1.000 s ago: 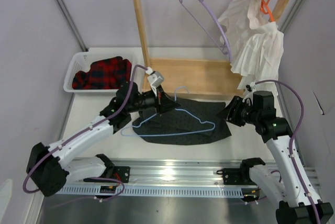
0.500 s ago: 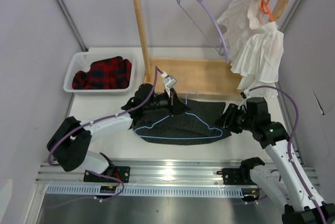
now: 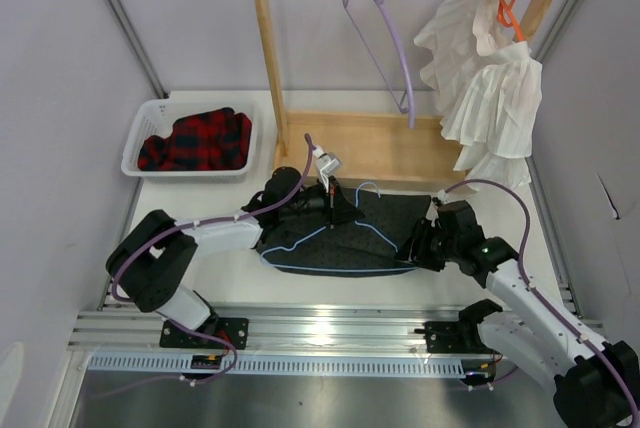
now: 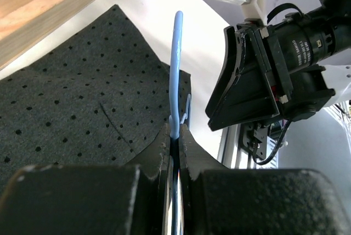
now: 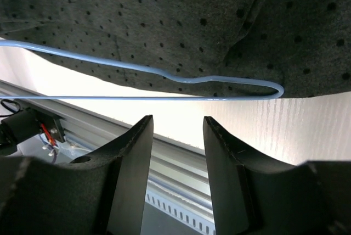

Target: Place the skirt on the hanger

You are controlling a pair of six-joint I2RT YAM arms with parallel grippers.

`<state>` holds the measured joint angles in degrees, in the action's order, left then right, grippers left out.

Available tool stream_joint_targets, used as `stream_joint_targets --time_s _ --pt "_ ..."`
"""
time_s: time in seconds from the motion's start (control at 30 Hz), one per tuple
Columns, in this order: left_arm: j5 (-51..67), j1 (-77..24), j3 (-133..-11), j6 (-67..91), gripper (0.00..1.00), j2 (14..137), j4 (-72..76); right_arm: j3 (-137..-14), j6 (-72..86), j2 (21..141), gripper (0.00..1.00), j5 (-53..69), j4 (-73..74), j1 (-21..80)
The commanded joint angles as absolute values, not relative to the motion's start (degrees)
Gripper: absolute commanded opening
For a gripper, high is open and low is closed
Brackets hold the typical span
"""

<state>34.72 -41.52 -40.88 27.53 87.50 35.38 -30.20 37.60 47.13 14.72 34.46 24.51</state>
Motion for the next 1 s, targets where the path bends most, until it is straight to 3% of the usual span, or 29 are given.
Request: stream_joint_targets --time_s 0.0,0.17,0.97 --pt "34.37 -41.66 -40.25 27.16 0.00 88.42 41.04 -28.66 38.67 48.42 0.48 12.75 26.81 25.49" --pt "33.40 -41.66 -39.73 27.07 0.00 89.03 41.83 -25.85 38.94 49.04 0.53 12.74 21.37 26.01" --pt "32.08 -41.40 -42.19 26.98 0.00 91.41 42.28 -17.76 38.41 46.58 0.50 2.99 9.76 30.23"
